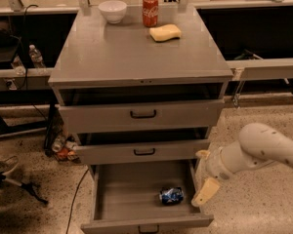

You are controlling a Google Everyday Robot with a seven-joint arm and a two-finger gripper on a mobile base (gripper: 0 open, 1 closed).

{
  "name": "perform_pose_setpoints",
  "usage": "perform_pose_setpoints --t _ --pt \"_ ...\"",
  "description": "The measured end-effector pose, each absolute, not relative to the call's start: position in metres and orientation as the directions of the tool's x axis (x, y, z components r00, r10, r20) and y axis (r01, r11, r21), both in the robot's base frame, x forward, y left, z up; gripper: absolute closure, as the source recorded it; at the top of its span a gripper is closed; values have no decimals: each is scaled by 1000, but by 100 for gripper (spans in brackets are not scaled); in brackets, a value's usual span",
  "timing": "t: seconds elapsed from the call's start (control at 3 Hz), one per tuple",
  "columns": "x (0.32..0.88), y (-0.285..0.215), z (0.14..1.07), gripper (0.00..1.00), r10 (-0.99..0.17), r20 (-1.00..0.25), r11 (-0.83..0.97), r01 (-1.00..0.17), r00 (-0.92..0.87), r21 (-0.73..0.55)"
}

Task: Pick pepsi can from bottom drawer and place on counter

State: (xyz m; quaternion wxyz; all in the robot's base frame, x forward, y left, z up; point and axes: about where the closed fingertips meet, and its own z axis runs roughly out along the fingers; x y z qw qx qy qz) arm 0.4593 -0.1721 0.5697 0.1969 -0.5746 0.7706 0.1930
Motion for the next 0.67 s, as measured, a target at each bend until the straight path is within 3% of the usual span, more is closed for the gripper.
perform_pose_setpoints --t 0.67 --pt "481 -156 453 0 -750 -618 228 -969 -236 94"
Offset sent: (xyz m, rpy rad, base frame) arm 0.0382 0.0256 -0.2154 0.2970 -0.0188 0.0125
